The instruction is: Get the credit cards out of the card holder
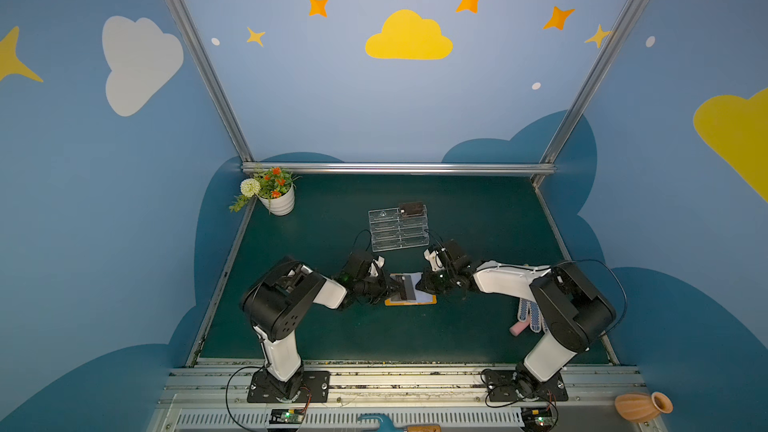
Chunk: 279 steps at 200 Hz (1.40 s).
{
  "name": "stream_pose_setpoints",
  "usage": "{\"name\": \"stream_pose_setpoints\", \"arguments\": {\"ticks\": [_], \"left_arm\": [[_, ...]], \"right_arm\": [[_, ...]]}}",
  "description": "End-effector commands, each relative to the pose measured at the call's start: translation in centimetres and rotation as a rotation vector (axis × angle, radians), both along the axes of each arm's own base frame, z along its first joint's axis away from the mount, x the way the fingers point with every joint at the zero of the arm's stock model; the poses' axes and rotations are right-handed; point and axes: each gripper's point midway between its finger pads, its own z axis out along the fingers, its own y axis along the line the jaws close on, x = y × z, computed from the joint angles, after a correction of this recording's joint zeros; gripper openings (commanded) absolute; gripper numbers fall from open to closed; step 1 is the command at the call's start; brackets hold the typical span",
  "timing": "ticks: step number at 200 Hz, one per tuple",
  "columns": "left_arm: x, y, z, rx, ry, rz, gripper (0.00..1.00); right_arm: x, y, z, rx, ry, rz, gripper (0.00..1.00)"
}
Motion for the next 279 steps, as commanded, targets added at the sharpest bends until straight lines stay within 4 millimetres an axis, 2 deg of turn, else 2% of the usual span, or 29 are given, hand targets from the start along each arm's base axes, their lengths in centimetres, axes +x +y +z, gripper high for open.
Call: {"name": "stream_pose_setpoints", "arguments": {"ticks": [1, 41, 64, 77, 108, 122, 133, 161, 194, 215, 221, 224, 252, 279], "left_arm": [[-0.3, 1.9, -0.9, 0.047, 0.038, 0.044, 0.04], [0.4, 2.9, 0.2, 0.046, 0.019, 0.081, 0.04], [1.0, 3.0, 1.1, 0.013, 0.014, 0.113, 0.04], [1.6, 2.8, 1.8, -0.009, 0.007, 0.131, 0.04], [3.2, 2.4, 4.3, -0.084, -0.026, 0.193, 0.04], [3.7, 2.5, 5.1, -0.099, -0.036, 0.214, 0.04], [3.7, 2.4, 5.5, -0.102, -0.040, 0.218, 0.04], [3.5, 2.7, 5.9, -0.094, -0.044, 0.227, 0.04], [3.7, 3.2, 6.6, -0.116, -0.051, 0.265, 0.04], [4.5, 4.1, 8.2, -0.153, -0.088, 0.357, 0.04], [4.7, 4.5, 8.7, -0.160, -0.101, 0.397, 0.04], [4.9, 4.7, 9.0, -0.165, -0.110, 0.417, 0.04], [5.8, 6.6, 12.0, -0.183, -0.198, 0.621, 0.04], [5.5, 7.1, 14.7, -0.128, -0.254, 0.710, 0.04]], "right_arm": [[-1.2, -1.5, -2.1, -0.062, 0.064, -0.020, 0.00], [-0.8, -1.2, -1.5, -0.036, 0.053, -0.024, 0.00], [-0.4, -0.3, 0.3, 0.038, 0.028, -0.029, 0.00], [0.0, 0.5, 2.0, 0.098, 0.002, -0.028, 0.20], [1.0, 1.4, 6.4, 0.196, -0.058, -0.061, 0.53], [1.3, 1.2, 8.1, 0.220, -0.081, -0.088, 0.64], [1.3, 0.9, 9.1, 0.233, -0.090, -0.107, 0.69], [1.2, 0.5, 11.0, 0.281, -0.107, -0.134, 0.75], [0.8, 0.8, 11.8, 0.339, -0.083, -0.149, 0.75], [0.7, 1.7, 12.7, 0.445, -0.064, -0.189, 0.76], [0.9, 2.0, 13.5, 0.482, -0.068, -0.204, 0.76], [0.6, 1.9, 12.9, 0.483, -0.054, -0.216, 0.76], [0.8, 3.0, 14.1, 0.598, -0.066, -0.284, 0.76], [1.5, 4.0, 14.7, 0.682, -0.093, -0.339, 0.76]]}}
